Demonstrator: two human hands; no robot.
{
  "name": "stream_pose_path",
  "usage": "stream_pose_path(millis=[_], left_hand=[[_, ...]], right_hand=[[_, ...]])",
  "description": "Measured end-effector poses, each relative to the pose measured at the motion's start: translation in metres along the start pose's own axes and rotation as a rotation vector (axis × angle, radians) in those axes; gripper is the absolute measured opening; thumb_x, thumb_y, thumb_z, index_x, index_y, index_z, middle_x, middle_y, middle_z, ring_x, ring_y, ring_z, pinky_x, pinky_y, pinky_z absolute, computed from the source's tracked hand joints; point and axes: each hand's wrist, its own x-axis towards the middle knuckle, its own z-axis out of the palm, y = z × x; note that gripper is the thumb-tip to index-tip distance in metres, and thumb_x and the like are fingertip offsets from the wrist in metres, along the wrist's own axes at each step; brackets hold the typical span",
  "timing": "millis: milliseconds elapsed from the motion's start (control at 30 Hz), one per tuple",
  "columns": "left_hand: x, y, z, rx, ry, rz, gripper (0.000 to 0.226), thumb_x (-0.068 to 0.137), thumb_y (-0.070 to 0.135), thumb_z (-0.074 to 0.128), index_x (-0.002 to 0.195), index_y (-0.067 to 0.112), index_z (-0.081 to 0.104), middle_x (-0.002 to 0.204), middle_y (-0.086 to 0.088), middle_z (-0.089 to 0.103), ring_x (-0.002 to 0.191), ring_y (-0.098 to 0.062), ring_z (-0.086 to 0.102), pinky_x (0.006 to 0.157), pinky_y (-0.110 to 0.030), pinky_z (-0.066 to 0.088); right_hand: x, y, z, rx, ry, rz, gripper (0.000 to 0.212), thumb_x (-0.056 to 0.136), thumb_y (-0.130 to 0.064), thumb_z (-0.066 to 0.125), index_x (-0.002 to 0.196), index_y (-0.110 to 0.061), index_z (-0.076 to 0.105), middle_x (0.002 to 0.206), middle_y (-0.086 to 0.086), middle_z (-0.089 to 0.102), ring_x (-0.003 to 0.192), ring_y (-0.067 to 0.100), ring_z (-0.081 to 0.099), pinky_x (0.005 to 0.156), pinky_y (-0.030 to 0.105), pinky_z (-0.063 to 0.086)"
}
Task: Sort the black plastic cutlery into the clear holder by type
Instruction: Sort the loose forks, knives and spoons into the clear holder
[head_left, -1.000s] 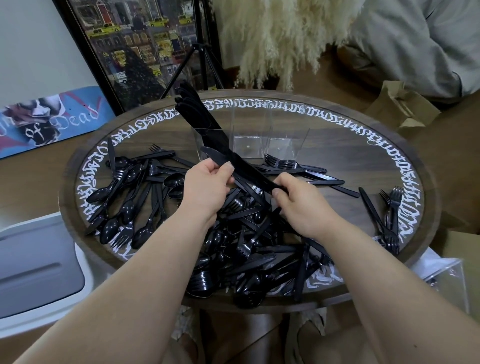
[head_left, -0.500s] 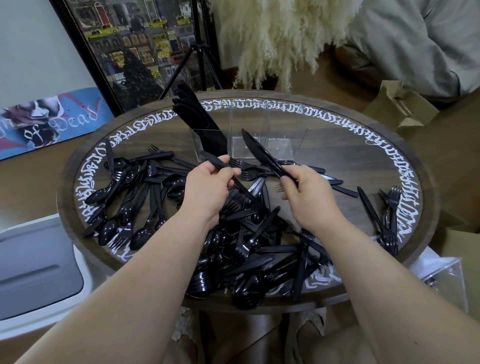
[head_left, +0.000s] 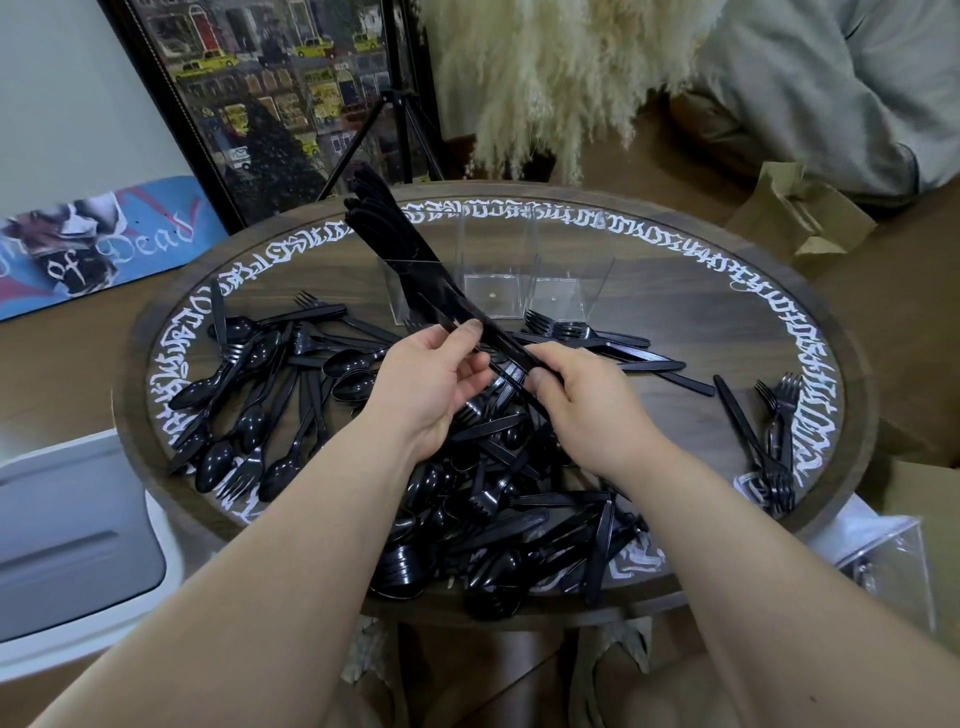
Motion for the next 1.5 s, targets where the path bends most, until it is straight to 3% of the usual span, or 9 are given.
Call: stream_pose_path(millis=[200, 333, 433, 567, 767, 900, 1133, 1333, 1500], left_hand=[[-0.003, 0.000, 0.001, 0.010, -0.013, -0.023, 0.012, 0.096, 0.012, 0.056, 0.085, 0.014, 0.060, 0.063, 0.005, 0.058, 0.049, -0.001, 0.050, 0.048, -0.013, 0.045], [-0.003, 0.000, 0.001, 0.048, -0.021, -0.018, 0.017, 0.099, 0.012, 0.049, 0.084, 0.016, 0.055, 0.074, 0.002, 0.058, 0.052, -0.001, 0.046, 0.046, -0.012, 0.039], [-0.003, 0.000, 0.002, 0.059, -0.030, -0.023, 0.015, 0.098, 0.012, 0.049, 0.084, 0.014, 0.055, 0.076, 0.002, 0.061, 0.052, -0.001, 0.046, 0.046, -0.012, 0.039], [-0.003, -0.001, 0.002, 0.080, -0.045, 0.000, 0.014, 0.097, 0.010, 0.052, 0.084, 0.016, 0.057, 0.076, 0.002, 0.057, 0.054, -0.001, 0.047, 0.048, -0.012, 0.041], [-0.005, 0.001, 0.003, 0.059, -0.031, 0.033, 0.019, 0.097, 0.006, 0.050, 0.084, 0.017, 0.058, 0.073, 0.003, 0.056, 0.056, -0.002, 0.045, 0.050, -0.013, 0.039], [-0.005, 0.001, 0.005, 0.067, -0.029, 0.040, 0.021, 0.097, 0.005, 0.047, 0.083, 0.018, 0.054, 0.069, 0.004, 0.052, 0.053, -0.001, 0.045, 0.050, -0.014, 0.038], [-0.009, 0.000, 0.009, 0.135, -0.080, 0.051, 0.015, 0.097, 0.009, 0.049, 0.088, 0.018, 0.056, 0.078, 0.001, 0.055, 0.054, -0.003, 0.044, 0.051, -0.017, 0.034], [-0.006, -0.001, 0.004, 0.144, -0.032, 0.054, 0.008, 0.098, 0.017, 0.052, 0.092, 0.017, 0.057, 0.082, 0.002, 0.063, 0.051, -0.001, 0.043, 0.049, -0.015, 0.036], [-0.007, 0.002, 0.004, 0.126, -0.069, 0.042, 0.014, 0.098, 0.014, 0.050, 0.109, 0.017, 0.058, 0.081, 0.003, 0.065, 0.053, -0.002, 0.044, 0.051, -0.015, 0.036]], right_hand=[[0.000, 0.002, -0.002, 0.114, -0.085, 0.008, 0.022, 0.096, -0.009, 0.050, 0.108, -0.015, 0.066, 0.069, -0.019, 0.052, 0.064, -0.005, 0.046, 0.062, 0.014, 0.033], [-0.001, 0.000, -0.002, 0.146, -0.005, 0.049, 0.024, 0.096, -0.010, 0.048, 0.111, -0.015, 0.067, 0.093, 0.001, 0.063, 0.090, 0.016, 0.056, 0.079, 0.024, 0.039], [0.001, 0.002, -0.005, 0.273, 0.104, 0.207, 0.025, 0.097, -0.010, 0.045, 0.102, -0.024, 0.065, 0.094, 0.011, 0.069, 0.085, 0.026, 0.062, 0.080, 0.034, 0.047], [-0.002, 0.001, 0.000, 0.249, -0.090, 0.206, 0.033, 0.097, -0.010, 0.039, 0.104, -0.030, 0.065, 0.076, -0.004, 0.066, 0.069, 0.015, 0.067, 0.068, 0.029, 0.052], [-0.004, -0.003, -0.001, 0.328, -0.098, 0.169, 0.033, 0.101, -0.017, 0.037, 0.113, -0.035, 0.062, 0.070, -0.011, 0.060, 0.071, 0.014, 0.065, 0.063, 0.023, 0.050], [-0.005, -0.006, 0.001, 0.200, -0.134, 0.103, 0.025, 0.101, -0.026, 0.038, 0.106, -0.020, 0.062, 0.073, -0.007, 0.061, 0.070, 0.015, 0.063, 0.072, 0.040, 0.053], [-0.001, -0.006, 0.004, 0.071, -0.137, 0.091, 0.020, 0.100, -0.022, 0.037, 0.094, -0.020, 0.056, 0.069, 0.002, 0.062, 0.068, 0.024, 0.064, 0.070, 0.044, 0.053], [-0.002, -0.011, 0.002, -0.002, -0.158, 0.009, 0.033, 0.101, -0.027, 0.037, 0.128, -0.023, 0.055, 0.085, 0.003, 0.066, 0.087, 0.026, 0.060, 0.081, 0.040, 0.047], [-0.002, -0.011, 0.004, 0.040, -0.133, -0.008, 0.039, 0.101, -0.025, 0.040, 0.139, -0.031, 0.046, 0.090, 0.002, 0.066, 0.088, 0.023, 0.058, 0.083, 0.039, 0.046]])
